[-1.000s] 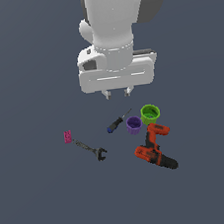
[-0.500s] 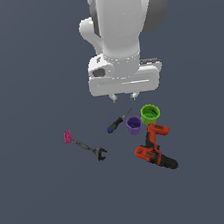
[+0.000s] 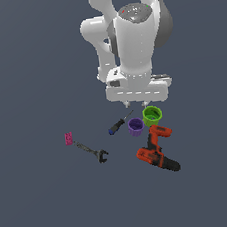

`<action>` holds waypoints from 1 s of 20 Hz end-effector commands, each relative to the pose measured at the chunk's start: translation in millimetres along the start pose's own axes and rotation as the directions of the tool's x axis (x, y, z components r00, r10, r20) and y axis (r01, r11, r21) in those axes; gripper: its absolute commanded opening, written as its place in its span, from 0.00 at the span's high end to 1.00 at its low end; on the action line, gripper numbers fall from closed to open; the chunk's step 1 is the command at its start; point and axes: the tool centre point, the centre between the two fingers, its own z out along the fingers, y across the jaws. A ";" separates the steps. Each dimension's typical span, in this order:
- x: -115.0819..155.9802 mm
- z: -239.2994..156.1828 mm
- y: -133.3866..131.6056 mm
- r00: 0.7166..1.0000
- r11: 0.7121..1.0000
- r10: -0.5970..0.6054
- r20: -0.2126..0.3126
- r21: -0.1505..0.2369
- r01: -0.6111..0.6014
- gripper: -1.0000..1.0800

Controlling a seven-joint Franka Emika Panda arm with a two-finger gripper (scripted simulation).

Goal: Pick up a designated object from a clutter of objects.

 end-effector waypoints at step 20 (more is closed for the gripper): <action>-101.4 117.7 -41.9 0.910 0.910 0.414 0.034 0.014 -0.415 0.38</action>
